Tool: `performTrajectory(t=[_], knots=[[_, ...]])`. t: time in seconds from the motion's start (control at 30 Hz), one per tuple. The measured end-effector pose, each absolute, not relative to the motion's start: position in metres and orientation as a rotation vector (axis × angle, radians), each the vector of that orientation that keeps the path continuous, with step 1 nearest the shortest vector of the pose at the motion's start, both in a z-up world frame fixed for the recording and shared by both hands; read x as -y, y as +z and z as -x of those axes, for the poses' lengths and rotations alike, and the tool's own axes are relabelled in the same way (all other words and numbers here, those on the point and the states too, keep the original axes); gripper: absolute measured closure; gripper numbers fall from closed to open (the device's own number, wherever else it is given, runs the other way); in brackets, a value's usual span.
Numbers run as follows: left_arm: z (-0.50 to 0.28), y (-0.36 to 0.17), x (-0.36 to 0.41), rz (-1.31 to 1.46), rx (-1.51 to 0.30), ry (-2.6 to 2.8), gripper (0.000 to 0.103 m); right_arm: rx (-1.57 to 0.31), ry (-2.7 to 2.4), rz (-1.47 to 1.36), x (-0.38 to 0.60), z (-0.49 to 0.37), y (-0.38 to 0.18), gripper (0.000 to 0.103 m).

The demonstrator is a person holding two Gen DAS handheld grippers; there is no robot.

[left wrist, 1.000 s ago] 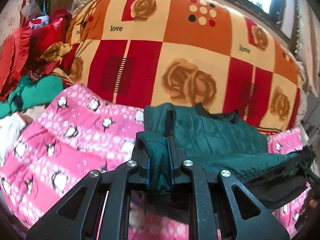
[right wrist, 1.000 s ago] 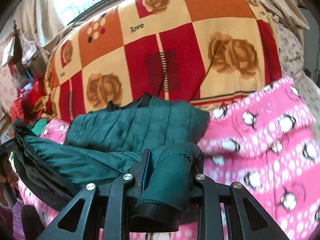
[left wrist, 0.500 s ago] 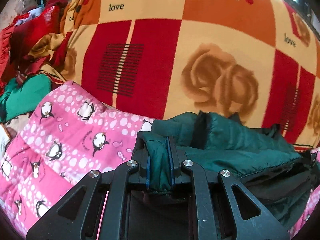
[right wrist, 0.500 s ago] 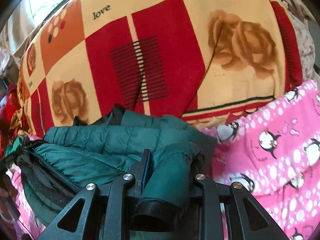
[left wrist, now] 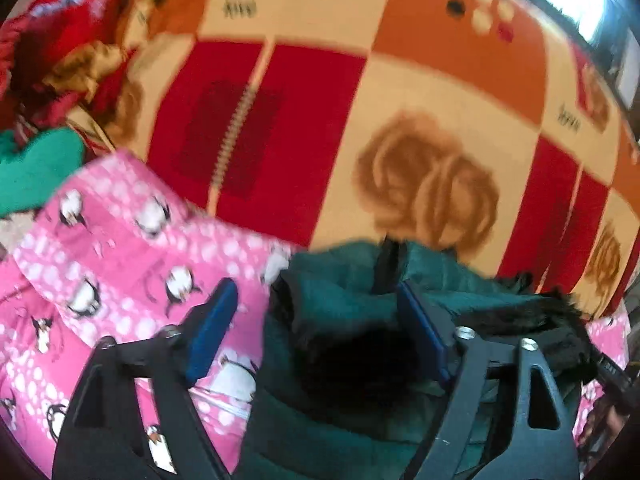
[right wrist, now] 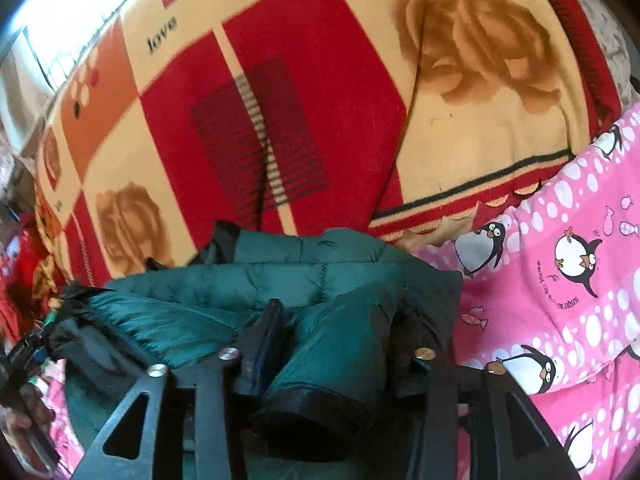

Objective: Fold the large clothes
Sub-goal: 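Lift the hem with both grippers and fold it onto the collar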

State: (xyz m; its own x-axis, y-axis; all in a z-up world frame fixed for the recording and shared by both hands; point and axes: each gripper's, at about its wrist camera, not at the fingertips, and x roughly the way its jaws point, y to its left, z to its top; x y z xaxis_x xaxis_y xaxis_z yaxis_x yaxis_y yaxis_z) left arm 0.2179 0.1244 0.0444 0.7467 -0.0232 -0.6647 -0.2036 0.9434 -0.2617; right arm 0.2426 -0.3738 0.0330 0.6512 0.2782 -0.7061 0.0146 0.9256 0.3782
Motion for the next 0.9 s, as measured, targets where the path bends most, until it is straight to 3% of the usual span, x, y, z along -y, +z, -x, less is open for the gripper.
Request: performTrajectory(t=[0.23, 0.3, 0.33, 0.73, 0.9], knots=[[-0.205, 0.051, -0.109, 0.272, -0.727, 0.071, 0.020, -0.671, 0.009, -0.220, 0.367, -0.197, 0.077, 0.048], [-0.203, 0.050, -0.103, 0.252, -0.714, 0.079, 0.020, -0.630, 0.016, -0.225, 0.365, -0.189, 0.084, 0.041], [-0.204, 0.048, -0.099, 0.245, -0.711, 0.076, 0.020, -0.626, 0.041, -0.224, 0.361, -0.187, 0.086, 0.032], [-0.260, -0.001, -0.054, 0.093, -0.867, 0.144, 0.020, -0.831, 0.106, -0.055, 0.306, -0.271, 0.031, 0.031], [-0.273, -0.009, -0.054, 0.098, -0.866, 0.157, 0.013, -0.926, 0.060, -0.098, 0.315, -0.302, -0.005, 0.026]])
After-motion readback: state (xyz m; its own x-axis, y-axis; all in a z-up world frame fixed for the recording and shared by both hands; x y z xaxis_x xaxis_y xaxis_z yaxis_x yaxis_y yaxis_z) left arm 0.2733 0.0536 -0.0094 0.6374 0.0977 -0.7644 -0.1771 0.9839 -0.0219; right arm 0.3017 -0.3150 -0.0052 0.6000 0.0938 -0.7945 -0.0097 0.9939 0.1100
